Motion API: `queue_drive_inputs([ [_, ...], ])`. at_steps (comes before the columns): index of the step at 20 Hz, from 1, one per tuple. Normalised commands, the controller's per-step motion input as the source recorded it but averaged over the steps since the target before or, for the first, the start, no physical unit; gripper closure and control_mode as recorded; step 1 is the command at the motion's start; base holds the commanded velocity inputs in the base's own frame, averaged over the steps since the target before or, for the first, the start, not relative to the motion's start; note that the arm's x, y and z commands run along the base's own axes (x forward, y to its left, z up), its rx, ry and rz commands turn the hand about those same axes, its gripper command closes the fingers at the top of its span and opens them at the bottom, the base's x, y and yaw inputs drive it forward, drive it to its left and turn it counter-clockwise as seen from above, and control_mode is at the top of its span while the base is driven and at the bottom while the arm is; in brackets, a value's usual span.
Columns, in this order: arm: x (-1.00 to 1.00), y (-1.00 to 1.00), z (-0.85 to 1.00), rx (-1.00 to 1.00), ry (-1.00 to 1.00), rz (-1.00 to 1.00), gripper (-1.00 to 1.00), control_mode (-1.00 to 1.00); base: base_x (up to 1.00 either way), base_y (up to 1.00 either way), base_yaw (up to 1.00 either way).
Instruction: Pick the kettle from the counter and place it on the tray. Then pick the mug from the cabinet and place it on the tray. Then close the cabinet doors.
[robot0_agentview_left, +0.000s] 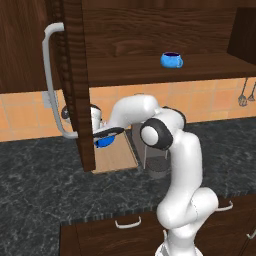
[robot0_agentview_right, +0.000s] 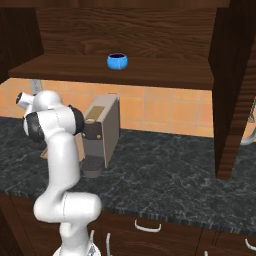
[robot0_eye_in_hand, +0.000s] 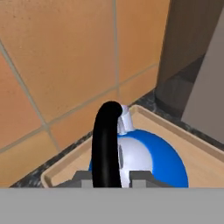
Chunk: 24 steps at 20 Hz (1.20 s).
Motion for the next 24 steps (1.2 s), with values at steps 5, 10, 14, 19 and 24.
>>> queue_drive_inputs([
  [5,-0.02,-0.18,-0.04,0.0,0.0,-0.07,-1.0,-1.0,0.0,0.0,0.0],
  [10,-0.13,-0.25,0.02,0.0,-0.1,-0.01,-1.0,-1.0,0.0,0.0,0.0],
  [14,-0.36,-0.23,0.09,0.0,-0.05,-0.05,-1.0,-1.0,0.0,0.0,0.0],
  [19,-0.6,-0.11,0.15,0.0,0.0,-0.17,-1.0,-1.0,0.0,0.0,0.0],
  [24,-0.71,-0.13,0.35,0.02,0.0,-0.22,-1.0,-1.0,0.0,0.0,0.0],
])
